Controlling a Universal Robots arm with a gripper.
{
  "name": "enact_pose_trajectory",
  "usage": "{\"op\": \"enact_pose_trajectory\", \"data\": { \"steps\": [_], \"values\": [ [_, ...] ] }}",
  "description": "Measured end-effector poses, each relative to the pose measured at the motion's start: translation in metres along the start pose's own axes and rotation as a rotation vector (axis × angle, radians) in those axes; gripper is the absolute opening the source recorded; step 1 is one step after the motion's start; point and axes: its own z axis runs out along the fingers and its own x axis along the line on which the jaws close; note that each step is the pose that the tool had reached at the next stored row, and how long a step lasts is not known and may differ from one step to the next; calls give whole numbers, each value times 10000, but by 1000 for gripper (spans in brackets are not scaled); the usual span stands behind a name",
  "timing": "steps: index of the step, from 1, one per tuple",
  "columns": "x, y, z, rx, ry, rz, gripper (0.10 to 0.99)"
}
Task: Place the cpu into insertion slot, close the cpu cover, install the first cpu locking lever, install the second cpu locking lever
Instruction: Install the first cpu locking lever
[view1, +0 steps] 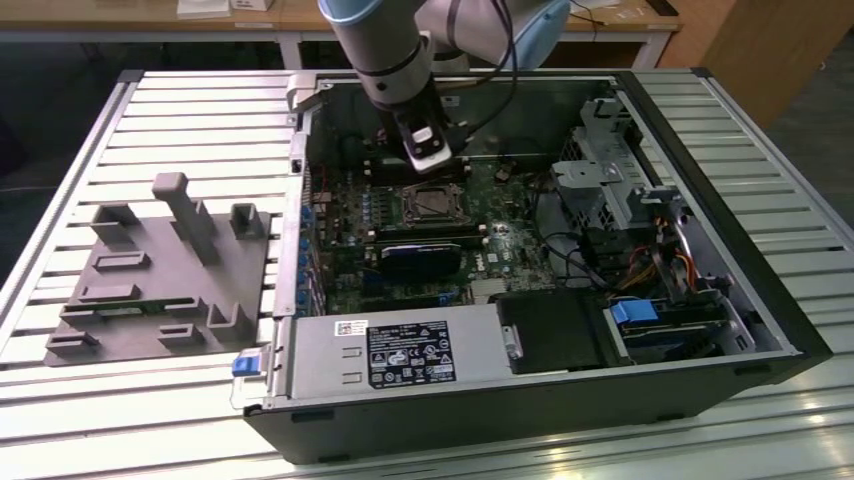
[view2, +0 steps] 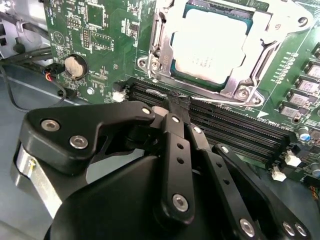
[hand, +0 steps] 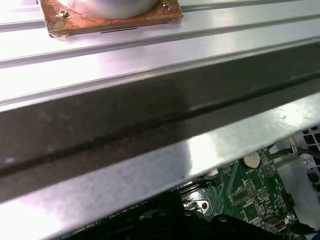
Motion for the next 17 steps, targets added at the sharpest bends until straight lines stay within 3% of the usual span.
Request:
{"op": "enact_pose_trajectory", "data": {
  "steps": [17],
  "values": [
    [25, -26, 93, 168, -130, 401, 106]
  ]
}}
